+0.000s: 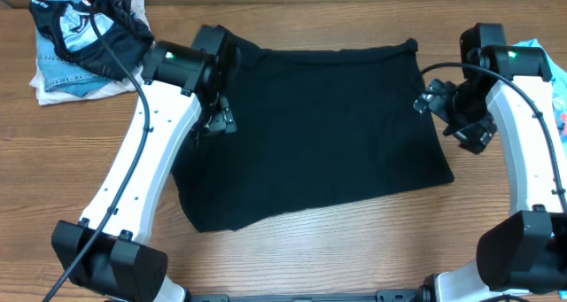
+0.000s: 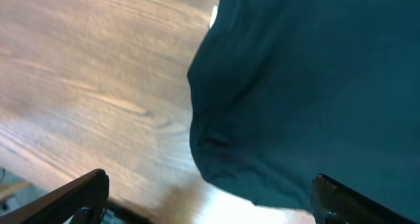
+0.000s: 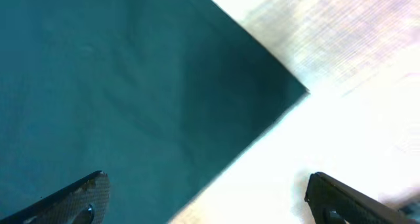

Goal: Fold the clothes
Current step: 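Lay the black T-shirt flat on the table and release both grippers, then move left gripper to shirt's lower-left corner, right gripper to right side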

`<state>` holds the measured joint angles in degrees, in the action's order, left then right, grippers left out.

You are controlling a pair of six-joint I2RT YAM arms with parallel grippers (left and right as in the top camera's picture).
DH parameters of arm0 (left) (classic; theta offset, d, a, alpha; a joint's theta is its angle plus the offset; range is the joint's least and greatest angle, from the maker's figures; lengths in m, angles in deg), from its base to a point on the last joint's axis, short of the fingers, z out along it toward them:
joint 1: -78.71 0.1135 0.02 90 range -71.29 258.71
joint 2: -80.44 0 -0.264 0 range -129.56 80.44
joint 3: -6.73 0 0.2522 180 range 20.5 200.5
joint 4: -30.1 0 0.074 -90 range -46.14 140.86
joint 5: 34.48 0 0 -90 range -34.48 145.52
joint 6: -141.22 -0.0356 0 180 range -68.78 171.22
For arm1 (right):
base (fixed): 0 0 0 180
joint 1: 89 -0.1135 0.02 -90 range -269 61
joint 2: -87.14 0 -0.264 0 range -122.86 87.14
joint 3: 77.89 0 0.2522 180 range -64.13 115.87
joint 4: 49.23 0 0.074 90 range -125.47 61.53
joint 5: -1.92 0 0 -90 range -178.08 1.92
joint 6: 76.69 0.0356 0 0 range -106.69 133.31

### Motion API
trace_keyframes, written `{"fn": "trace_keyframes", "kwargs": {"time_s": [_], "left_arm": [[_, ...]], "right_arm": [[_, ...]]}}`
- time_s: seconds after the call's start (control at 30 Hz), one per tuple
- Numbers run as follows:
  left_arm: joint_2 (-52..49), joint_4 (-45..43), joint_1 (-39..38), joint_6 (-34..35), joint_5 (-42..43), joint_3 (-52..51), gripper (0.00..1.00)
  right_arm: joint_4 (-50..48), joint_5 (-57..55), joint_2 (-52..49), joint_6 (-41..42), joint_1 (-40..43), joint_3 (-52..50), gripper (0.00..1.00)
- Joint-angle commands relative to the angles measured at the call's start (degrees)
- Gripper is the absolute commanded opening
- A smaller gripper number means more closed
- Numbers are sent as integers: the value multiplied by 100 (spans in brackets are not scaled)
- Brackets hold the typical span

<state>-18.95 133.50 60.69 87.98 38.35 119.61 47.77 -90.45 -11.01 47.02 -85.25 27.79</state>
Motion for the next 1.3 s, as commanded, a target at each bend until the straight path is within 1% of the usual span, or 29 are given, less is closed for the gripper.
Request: {"fn": "trace_keyframes", "kwargs": {"time_s": [0.0,0.1,0.23,0.53,0.6,0.7,1.03,1.27], "left_arm": [[-22,-2,-7,210,487,-570,100],[-22,-173,-7,387,525,-1128,100],[-17,-234,-55,514,527,-1633,100],[96,-348,-627,527,719,-2352,100],[118,-446,-748,511,944,-2568,100],[173,-752,-861,503,1217,-2962,100],[463,-1580,-866,509,2074,-3974,100],[1182,-2044,-953,704,2124,-4697,100]], "right_arm": [[116,-579,184,273,52,66,100],[90,-581,181,271,52,-70,100],[-192,-684,175,273,55,-280,100],[-455,-664,157,271,57,-387,100],[-496,-662,157,271,57,-387,100],[-551,-664,157,271,57,-387,100],[-833,-664,94,271,57,-391,100],[-1274,-662,-66,269,57,-581,100]]}}
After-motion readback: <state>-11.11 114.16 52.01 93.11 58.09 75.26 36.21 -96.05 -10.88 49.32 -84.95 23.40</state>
